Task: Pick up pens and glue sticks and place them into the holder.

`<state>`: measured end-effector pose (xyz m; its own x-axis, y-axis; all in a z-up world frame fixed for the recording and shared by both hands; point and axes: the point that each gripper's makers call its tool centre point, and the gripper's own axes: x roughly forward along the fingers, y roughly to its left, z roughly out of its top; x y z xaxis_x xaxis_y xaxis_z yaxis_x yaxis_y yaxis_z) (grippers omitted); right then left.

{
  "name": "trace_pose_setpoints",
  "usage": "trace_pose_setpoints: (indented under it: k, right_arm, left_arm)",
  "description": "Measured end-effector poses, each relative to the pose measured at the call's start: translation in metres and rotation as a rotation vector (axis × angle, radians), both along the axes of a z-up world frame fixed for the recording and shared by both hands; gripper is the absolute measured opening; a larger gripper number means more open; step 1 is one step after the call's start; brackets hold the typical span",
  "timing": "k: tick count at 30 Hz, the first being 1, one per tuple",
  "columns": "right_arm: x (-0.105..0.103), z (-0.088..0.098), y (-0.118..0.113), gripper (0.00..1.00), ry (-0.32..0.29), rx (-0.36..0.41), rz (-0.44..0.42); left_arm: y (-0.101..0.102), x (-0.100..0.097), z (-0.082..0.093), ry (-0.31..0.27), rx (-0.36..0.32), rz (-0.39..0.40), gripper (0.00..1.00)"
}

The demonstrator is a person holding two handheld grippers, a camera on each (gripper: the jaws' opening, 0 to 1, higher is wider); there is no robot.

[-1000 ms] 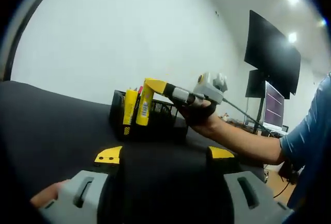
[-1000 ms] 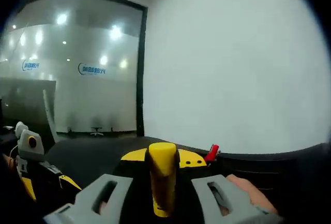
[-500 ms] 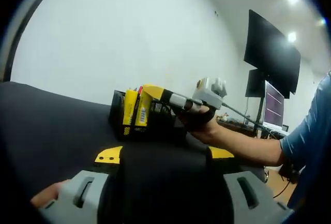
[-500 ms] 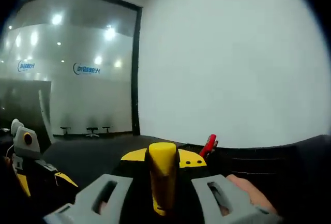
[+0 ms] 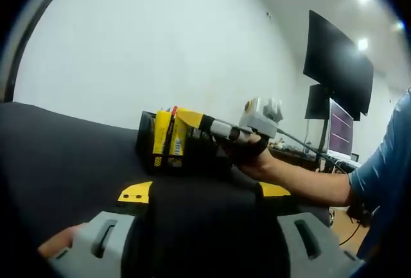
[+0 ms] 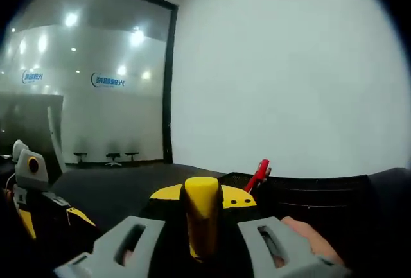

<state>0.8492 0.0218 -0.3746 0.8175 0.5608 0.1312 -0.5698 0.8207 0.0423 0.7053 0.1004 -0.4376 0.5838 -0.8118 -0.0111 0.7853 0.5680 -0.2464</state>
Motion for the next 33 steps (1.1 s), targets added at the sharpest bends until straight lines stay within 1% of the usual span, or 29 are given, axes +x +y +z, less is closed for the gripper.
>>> trace_pose_setpoints:
  k: [11,12,16,20,25,27,33]
  right_arm:
    - [-0.001,-0.007,-0.002,0.17,0.020,-0.008,-0.004]
    - [0.000,-0.008,-0.002,0.17,0.027,-0.011,-0.006]
    - [-0.001,-0.012,0.001,0.17,0.022,-0.056,-0.016]
    - [0.000,-0.011,0.003,0.18,0.017,-0.071,-0.025]
    - [0.001,-0.010,0.002,0.18,0.020,-0.043,-0.033]
    - [0.001,-0.009,0.002,0.18,0.025,-0.020,-0.036]
    - [0.007,-0.006,0.000,0.18,0.038,0.007,-0.070]
  left_arm:
    - [0.001,0.001,-0.002,0.003,0.007,0.000,0.65]
    - [0.001,0.001,-0.002,0.003,0.007,0.000,0.64]
    - [-0.001,0.000,-0.003,0.004,0.012,-0.004,0.65]
    - [0.008,0.012,-0.003,0.007,0.013,-0.006,0.65]
    - [0.014,0.021,-0.003,0.007,0.014,-0.004,0.65]
    - [0.015,0.023,-0.004,0.008,0.015,-0.003,0.65]
    - [0.010,0.017,-0.005,0.007,0.022,-0.002,0.65]
